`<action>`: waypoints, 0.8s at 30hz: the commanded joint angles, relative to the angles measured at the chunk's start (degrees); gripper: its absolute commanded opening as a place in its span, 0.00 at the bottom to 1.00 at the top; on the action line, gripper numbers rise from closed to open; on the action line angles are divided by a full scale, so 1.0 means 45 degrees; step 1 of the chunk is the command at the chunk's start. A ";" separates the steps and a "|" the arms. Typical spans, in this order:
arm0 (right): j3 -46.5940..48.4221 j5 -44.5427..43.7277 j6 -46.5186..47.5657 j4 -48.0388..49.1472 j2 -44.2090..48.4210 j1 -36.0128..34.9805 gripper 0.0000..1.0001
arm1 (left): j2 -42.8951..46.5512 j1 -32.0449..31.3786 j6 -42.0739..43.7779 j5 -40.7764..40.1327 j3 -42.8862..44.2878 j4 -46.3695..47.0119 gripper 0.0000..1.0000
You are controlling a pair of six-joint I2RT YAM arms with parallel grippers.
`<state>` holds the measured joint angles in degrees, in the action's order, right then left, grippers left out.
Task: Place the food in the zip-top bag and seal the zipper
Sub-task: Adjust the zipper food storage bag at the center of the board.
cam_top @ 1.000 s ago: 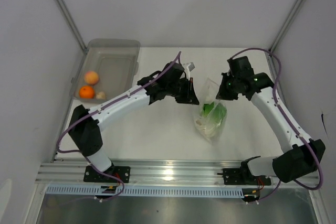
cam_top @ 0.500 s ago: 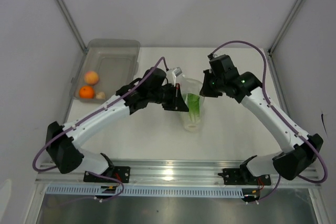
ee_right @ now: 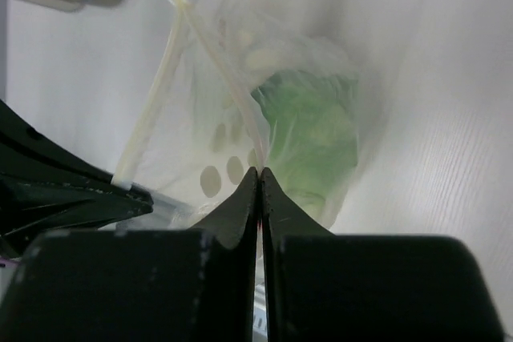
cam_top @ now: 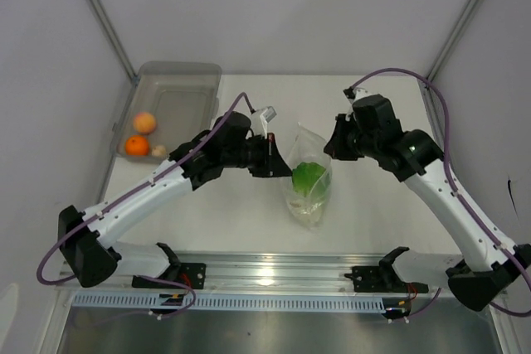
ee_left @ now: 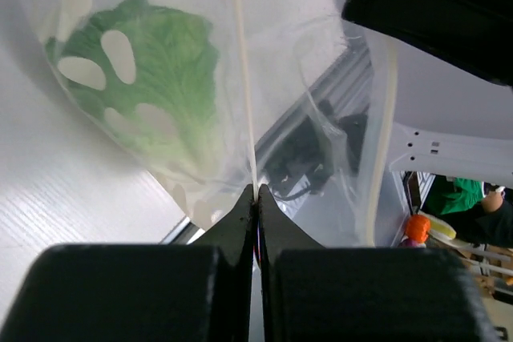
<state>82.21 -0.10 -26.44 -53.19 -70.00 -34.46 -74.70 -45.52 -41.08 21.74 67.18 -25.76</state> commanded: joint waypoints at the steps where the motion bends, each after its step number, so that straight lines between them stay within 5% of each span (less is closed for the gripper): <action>1: -0.1112 -0.0174 0.0250 0.0585 0.1023 0.0410 0.00 | -0.0173 0.0036 0.0163 -0.0866 0.0559 -0.0011 0.00; 4: -0.1901 -0.0134 0.0366 0.0629 0.0946 0.1016 0.00 | -0.1661 0.0155 0.0437 -0.0319 0.1709 -0.0779 0.01; 8: -0.1844 -0.0098 0.0640 0.0823 0.1490 0.1094 0.00 | -0.1312 -0.0080 0.0379 -0.0182 0.1498 0.0427 0.01; 14: -0.3132 0.4334 0.0192 0.3049 0.2119 0.2656 0.00 | -0.3239 0.0310 0.0554 0.1982 0.3075 -0.0484 0.01; 24: -0.3544 0.2018 0.0289 0.2526 0.1761 0.2638 0.00 | -0.1976 0.0077 0.0554 0.0546 0.2591 0.0275 0.01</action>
<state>65.91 13.61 -25.19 -40.93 -65.32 -22.37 -87.35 -44.49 -39.92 27.14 78.41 -26.48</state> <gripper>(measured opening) 0.007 0.005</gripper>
